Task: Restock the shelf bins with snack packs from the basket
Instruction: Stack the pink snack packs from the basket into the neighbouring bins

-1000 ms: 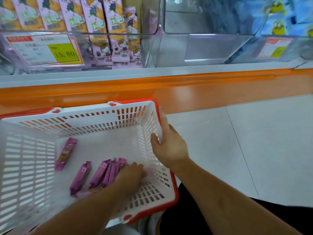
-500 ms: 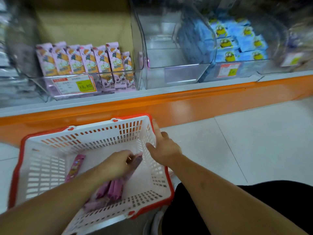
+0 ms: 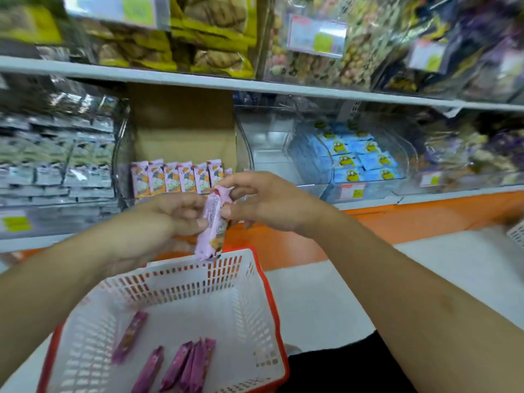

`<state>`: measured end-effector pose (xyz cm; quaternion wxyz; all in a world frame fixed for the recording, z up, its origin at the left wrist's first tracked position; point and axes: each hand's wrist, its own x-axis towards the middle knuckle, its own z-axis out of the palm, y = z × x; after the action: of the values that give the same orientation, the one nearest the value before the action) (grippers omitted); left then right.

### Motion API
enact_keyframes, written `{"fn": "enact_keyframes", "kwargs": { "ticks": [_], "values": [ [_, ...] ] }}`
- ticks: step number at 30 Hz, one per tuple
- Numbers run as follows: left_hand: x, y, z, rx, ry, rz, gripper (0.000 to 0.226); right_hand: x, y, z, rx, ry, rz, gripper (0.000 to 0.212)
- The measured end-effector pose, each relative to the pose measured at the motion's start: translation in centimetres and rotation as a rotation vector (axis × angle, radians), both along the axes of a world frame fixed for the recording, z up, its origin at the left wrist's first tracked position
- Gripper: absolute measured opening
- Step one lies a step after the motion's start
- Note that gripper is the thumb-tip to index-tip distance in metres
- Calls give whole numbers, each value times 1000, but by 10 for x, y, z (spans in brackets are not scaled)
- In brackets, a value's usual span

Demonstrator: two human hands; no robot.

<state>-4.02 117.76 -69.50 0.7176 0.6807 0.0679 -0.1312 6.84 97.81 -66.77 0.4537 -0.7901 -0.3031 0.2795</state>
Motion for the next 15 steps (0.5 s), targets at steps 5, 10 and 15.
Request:
{"fn": "enact_keyframes", "kwargs": {
  "ticks": [5,10,15],
  "values": [
    [1,5,18,-46,-55,60,36,4,18,12,93,-192,-83,18],
    [5,17,26,140,-159,13,27,9,30,18,115,-246,-94,14],
    [20,19,20,305,-238,176,31,23,43,14,86,-350,-114,9]
  ]
}}
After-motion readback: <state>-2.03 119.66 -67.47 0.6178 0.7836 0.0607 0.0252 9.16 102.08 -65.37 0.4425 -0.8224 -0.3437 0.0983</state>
